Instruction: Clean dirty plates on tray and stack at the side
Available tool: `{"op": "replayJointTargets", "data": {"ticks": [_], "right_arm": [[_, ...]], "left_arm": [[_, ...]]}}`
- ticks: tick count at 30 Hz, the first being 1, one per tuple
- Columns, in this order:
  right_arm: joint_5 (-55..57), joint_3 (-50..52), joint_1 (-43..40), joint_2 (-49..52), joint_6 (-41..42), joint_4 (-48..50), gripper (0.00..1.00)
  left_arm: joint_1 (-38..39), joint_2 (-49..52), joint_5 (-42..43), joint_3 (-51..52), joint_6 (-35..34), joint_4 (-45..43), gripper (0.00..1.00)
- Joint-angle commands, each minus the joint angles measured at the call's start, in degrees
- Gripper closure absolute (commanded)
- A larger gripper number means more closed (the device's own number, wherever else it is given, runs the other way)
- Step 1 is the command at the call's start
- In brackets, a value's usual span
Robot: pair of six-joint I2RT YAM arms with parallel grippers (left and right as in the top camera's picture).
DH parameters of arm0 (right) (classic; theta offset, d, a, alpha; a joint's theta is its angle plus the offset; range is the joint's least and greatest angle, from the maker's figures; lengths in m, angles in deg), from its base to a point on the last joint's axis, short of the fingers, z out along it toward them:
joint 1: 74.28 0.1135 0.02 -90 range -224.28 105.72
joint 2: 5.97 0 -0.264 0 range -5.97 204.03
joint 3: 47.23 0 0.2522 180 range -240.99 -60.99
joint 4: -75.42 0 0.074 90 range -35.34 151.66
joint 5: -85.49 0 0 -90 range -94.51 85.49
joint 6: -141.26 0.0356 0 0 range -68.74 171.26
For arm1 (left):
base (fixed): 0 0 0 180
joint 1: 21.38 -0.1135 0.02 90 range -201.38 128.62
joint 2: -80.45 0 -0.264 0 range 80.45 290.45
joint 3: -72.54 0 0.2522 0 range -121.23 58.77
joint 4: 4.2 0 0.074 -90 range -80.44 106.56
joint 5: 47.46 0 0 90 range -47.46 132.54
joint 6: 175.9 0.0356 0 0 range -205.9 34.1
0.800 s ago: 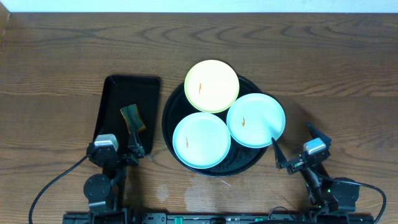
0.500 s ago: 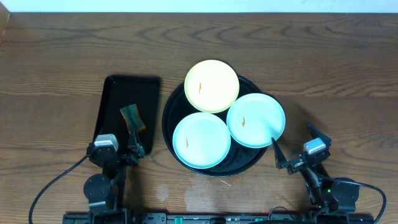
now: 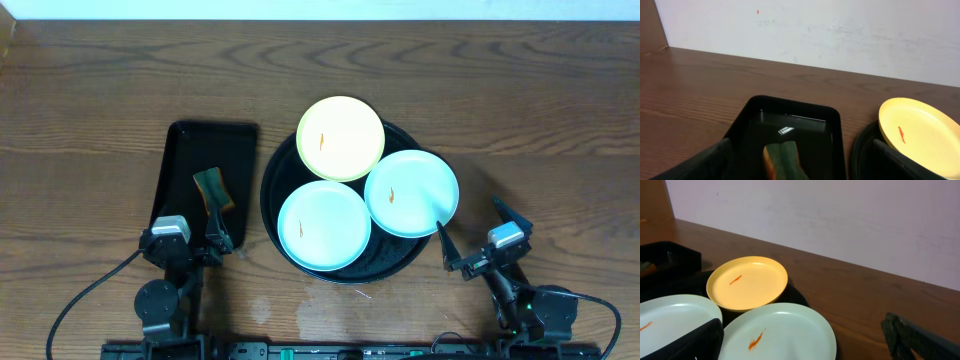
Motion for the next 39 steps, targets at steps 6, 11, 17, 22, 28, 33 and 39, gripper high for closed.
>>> {"op": "replayJointTargets", "data": {"ticks": [6, 11, 17, 22, 28, 33, 39], "right_arm": [[0.35, 0.2, -0.35, -0.24, 0.63, -0.09, 0.01], [0.44, 0.2, -0.37, -0.24, 0.59, 0.0, 0.01], [1.2, 0.2, -0.37, -0.24, 0.63, 0.15, 0.01], [1.84, 0.2, -0.35, -0.24, 0.59, 2.86, 0.01], [-3.98, 0.02, -0.35, -0.02, 9.51, 9.79, 0.01], [-3.98, -4.22, -0.35, 1.7, 11.78, 5.9, 0.01], [-3.08, -18.88, -0.37, 13.27, 10.16, -6.97, 0.01]], "left_arm": [[0.17, -0.39, 0.04, 1.62, 0.33, 0.72, 0.13], [0.17, -0.39, 0.07, 1.62, 0.31, -1.14, 0.14], [0.17, -0.39, 3.74, 1.62, -0.76, -1.29, 0.14], [0.17, -0.39, 17.77, 1.62, -0.85, -8.15, 0.14], [0.17, -0.22, 19.43, -0.33, -7.74, -11.74, 0.14], [0.17, 4.55, 19.45, -6.38, -10.58, -10.27, 0.14], [0.17, 21.51, 19.67, -25.77, -10.51, 5.44, 0.14]]}}
